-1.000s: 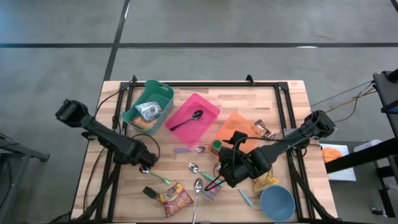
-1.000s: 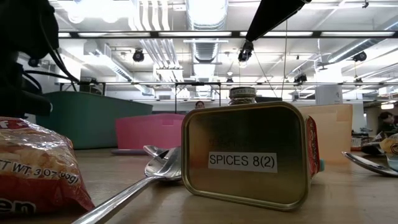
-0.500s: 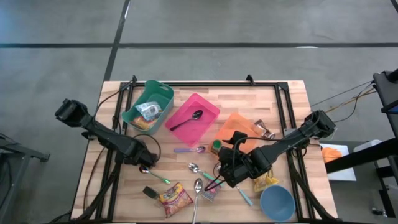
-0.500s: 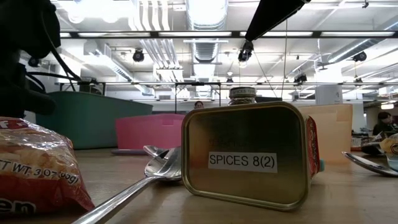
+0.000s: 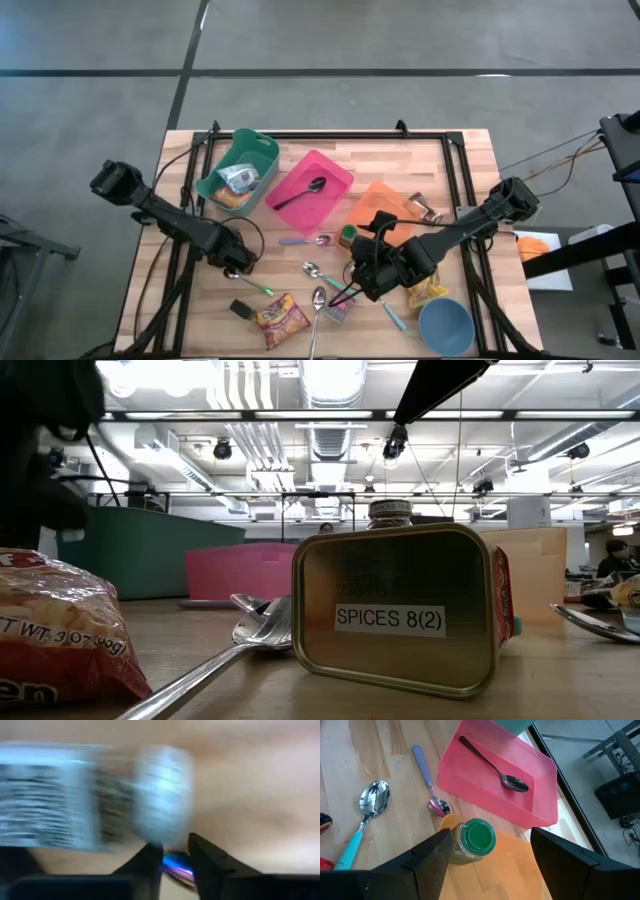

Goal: Pick & Place Food Item
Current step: Put the white seasoning bottle into the orange bin

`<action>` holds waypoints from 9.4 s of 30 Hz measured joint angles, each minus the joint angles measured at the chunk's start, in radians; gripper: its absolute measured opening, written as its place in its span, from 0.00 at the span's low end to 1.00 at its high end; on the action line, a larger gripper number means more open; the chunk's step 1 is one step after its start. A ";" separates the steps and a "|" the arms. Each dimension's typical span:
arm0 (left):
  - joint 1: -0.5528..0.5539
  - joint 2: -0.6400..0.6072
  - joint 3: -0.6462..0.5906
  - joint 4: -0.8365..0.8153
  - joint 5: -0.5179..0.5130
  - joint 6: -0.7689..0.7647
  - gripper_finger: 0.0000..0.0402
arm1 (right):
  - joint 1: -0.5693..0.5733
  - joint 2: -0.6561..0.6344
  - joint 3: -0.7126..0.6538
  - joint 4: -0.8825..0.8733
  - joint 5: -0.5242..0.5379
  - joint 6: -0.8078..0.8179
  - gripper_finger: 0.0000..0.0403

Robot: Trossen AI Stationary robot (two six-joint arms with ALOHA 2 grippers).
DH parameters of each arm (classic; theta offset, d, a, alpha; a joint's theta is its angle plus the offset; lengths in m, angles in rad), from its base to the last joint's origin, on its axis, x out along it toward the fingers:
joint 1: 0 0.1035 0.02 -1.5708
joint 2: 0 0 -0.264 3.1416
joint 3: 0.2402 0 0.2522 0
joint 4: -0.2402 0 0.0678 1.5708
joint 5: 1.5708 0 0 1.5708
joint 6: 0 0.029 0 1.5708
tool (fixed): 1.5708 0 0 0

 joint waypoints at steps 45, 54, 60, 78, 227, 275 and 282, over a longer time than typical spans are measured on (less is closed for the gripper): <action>0.023 0.010 0.140 -0.448 -0.003 1.002 0.53 | 0.000 0.001 0.000 0.019 -0.051 0.000 0.68; 0.033 0.010 0.140 -0.413 0.043 1.012 0.63 | 0.000 0.002 0.000 0.021 -0.053 -0.001 0.68; 0.033 0.009 0.140 -0.376 0.076 1.126 0.70 | 0.000 0.002 0.000 0.022 -0.053 -0.001 0.68; 0.033 0.009 0.135 -0.352 -0.001 1.129 0.74 | 0.000 0.002 0.000 0.028 -0.070 0.000 0.68; 0.031 0.009 0.352 -0.389 -0.274 1.145 0.46 | 0.009 0.002 0.000 0.171 -0.097 -0.001 0.68; -0.139 0.008 0.653 0.271 -0.445 1.395 0.46 | 0.165 0.001 0.056 0.756 0.092 -0.421 0.67; -0.131 0.009 0.652 0.274 -0.448 1.353 0.46 | 0.111 0.002 0.155 0.695 -0.067 -0.403 0.68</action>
